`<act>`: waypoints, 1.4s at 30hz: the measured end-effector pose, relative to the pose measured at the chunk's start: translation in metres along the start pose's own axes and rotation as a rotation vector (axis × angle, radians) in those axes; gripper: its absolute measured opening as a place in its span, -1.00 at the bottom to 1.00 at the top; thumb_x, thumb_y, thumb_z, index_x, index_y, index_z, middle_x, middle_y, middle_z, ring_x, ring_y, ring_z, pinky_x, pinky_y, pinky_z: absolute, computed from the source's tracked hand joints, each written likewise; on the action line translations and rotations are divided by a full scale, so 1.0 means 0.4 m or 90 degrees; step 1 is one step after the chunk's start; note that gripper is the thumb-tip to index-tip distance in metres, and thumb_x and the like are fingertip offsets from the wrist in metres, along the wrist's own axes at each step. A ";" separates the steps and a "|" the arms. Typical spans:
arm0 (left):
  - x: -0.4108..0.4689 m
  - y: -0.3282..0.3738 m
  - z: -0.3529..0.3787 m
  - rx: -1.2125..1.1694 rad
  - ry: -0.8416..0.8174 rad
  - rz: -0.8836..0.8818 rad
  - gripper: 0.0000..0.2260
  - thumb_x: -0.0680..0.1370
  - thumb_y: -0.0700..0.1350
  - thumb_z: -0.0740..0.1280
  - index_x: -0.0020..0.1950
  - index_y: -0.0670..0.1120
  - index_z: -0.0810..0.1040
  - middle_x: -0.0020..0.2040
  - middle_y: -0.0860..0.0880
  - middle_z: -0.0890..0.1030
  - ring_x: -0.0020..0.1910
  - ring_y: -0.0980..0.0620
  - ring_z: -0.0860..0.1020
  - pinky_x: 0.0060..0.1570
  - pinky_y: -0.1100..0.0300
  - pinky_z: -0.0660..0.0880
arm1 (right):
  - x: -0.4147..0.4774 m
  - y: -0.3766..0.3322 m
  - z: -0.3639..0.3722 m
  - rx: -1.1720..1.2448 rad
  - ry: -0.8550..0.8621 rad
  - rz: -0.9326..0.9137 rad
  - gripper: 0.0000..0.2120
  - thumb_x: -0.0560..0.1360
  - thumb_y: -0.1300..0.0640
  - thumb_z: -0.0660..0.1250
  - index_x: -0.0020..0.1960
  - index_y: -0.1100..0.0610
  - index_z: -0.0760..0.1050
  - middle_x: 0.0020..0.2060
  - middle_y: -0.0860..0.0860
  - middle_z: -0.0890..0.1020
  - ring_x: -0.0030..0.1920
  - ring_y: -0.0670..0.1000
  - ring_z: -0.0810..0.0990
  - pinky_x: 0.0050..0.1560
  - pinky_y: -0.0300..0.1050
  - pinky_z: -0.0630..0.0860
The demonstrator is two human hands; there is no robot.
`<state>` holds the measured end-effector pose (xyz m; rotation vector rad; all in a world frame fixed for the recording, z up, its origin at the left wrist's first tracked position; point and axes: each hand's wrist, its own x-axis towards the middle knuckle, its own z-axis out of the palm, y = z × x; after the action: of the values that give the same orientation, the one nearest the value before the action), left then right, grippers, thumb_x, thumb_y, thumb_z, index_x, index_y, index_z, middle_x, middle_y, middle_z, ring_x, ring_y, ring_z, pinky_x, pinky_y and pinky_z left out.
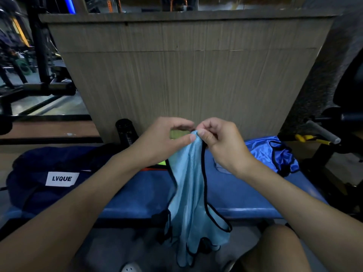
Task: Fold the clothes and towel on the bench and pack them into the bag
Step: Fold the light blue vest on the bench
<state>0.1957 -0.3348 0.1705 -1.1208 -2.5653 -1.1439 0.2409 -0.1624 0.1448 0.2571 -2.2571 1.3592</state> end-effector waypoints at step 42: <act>0.024 0.014 -0.106 -0.147 0.094 0.067 -0.53 0.59 -0.40 0.27 -0.21 0.15 0.70 -0.16 0.20 0.69 -0.09 0.25 0.62 -0.04 0.40 0.47 | -0.123 0.157 0.059 0.058 -0.208 0.095 -0.68 0.57 0.12 0.35 -0.24 0.29 0.37 -0.36 0.01 0.39 -0.33 -0.05 0.38 -0.33 0.02 0.41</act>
<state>0.1847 -0.3559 0.2076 -1.1535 -2.2813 -1.4649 0.2510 -0.1565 0.0624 0.3715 -2.5244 1.5993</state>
